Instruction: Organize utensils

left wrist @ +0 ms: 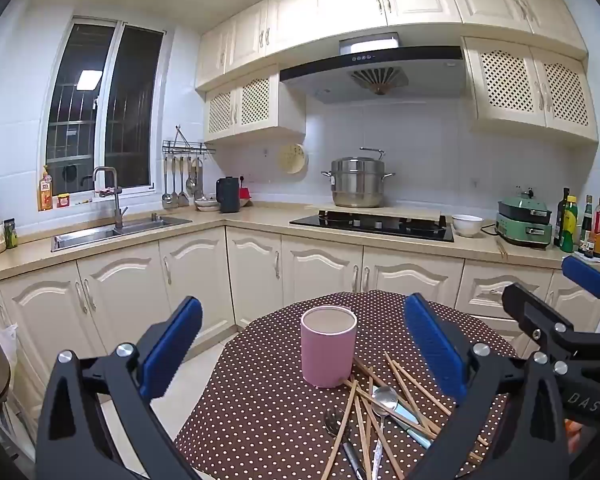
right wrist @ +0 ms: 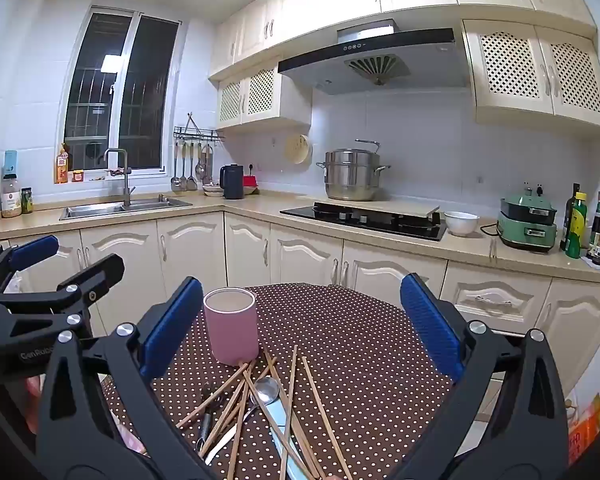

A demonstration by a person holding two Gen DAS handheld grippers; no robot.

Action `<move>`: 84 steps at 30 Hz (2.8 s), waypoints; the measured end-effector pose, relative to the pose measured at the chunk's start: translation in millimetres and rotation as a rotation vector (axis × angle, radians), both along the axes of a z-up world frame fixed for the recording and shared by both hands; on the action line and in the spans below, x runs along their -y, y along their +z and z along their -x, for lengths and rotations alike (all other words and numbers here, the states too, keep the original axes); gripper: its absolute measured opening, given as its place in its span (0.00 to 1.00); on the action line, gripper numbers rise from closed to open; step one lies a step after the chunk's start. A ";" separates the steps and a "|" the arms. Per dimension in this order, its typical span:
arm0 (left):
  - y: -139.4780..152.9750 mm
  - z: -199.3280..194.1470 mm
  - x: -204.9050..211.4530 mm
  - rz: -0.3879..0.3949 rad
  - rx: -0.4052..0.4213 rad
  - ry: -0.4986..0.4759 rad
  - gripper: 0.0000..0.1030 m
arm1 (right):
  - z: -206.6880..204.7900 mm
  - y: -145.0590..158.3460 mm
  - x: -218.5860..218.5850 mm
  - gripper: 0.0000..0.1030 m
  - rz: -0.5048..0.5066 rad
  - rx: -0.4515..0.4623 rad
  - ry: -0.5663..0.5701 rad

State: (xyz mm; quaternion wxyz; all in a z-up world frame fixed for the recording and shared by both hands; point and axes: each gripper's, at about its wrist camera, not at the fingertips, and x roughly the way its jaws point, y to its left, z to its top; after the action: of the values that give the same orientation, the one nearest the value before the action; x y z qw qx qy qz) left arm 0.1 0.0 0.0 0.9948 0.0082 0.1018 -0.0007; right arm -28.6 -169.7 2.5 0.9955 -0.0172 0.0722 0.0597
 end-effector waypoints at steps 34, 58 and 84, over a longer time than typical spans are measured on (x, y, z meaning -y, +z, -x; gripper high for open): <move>4.4 0.6 -0.3 0.003 0.006 0.000 0.96 | -2.4 -4.1 4.7 0.94 0.003 -0.013 0.002; -1.4 -1.2 -3.9 -0.006 -0.004 0.003 0.96 | -3.5 -4.6 0.2 0.94 0.005 -0.030 -0.002; -8.1 -5.9 -3.3 -0.017 -0.034 0.002 0.96 | -8.1 -6.3 1.3 0.94 -0.005 -0.068 -0.002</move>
State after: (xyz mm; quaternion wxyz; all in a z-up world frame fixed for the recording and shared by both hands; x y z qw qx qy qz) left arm 6.1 3.4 -8.1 0.9928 0.0165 0.1186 0.0008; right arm -20.5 -171.0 -3.8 0.9925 -0.0129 0.1060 0.0595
